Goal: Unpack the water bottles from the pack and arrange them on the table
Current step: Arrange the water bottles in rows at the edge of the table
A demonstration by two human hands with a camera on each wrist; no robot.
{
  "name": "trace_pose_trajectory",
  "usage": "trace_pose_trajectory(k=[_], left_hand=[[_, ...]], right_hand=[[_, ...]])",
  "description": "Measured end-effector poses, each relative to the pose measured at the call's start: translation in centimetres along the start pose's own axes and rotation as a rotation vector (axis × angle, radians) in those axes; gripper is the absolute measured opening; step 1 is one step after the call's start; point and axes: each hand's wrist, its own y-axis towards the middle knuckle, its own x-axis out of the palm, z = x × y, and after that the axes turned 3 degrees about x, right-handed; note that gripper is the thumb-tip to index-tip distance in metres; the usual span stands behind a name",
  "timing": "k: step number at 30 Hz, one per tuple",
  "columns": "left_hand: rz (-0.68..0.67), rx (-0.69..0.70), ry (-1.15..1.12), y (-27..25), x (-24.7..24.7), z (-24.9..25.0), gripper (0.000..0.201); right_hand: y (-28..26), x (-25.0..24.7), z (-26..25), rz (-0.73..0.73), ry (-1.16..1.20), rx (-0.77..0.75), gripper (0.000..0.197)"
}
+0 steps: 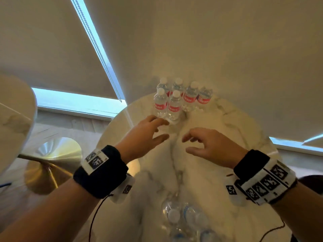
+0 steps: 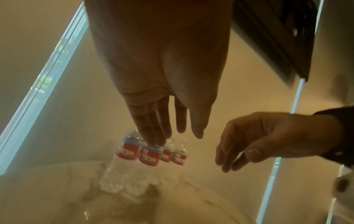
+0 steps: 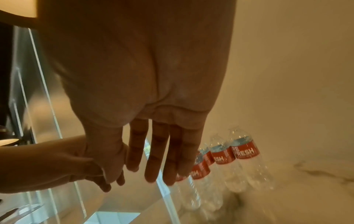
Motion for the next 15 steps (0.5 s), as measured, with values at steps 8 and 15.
trace_pose_trajectory(k=[8,15], left_hand=[[-0.318,0.067,-0.07,-13.6,6.3,3.9,0.048],[-0.385,0.11,0.137,-11.7,8.6,5.1,0.042]], right_hand=[[-11.9,6.6,-1.1,-0.311,0.0,0.064,0.049],[-12.4,7.9,-0.7,-0.176,-0.162,0.105,0.03]])
